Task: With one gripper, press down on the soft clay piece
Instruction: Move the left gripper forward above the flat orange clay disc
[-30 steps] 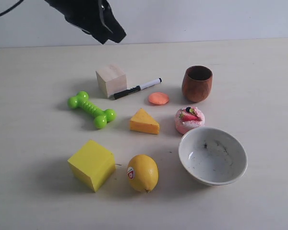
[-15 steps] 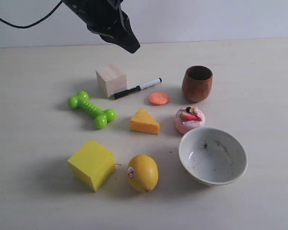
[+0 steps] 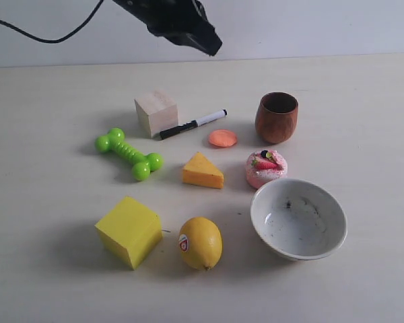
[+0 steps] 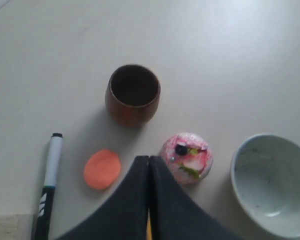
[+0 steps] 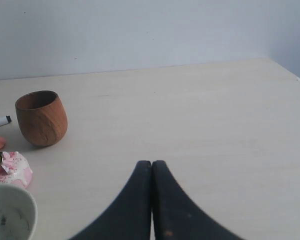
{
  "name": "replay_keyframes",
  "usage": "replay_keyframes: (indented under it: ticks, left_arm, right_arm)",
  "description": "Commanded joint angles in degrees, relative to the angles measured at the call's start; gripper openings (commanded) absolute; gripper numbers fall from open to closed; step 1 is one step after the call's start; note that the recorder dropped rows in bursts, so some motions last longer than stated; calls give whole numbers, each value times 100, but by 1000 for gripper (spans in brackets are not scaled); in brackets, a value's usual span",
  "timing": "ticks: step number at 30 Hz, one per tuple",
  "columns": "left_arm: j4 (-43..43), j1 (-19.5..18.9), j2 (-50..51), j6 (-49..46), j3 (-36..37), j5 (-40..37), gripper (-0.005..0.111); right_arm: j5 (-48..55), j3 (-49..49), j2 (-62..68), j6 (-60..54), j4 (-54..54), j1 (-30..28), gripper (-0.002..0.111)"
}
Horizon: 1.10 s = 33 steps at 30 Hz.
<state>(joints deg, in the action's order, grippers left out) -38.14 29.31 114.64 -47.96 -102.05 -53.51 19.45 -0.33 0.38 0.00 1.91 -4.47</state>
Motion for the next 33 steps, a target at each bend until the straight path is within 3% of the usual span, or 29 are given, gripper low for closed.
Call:
replay_keyframes:
  ticks: [1,5,13,33]
  left_arm:
    - [919,406,356,303,-161,-13,0]
    - [1868,768,636,502,-410,-34,0]
    - [2330,805,1095,947,-917,318,0]
    - [2445,895,1840,1827,-1141,605,0]
  right_arm:
    - [-42,33,-38,0,15,-26,0]
    - [-42,33,-38,0,15,-26,0]
    - [-42,33,-38,0,15,-26,0]
    - [-42,33,-38,0,15,-26,0]
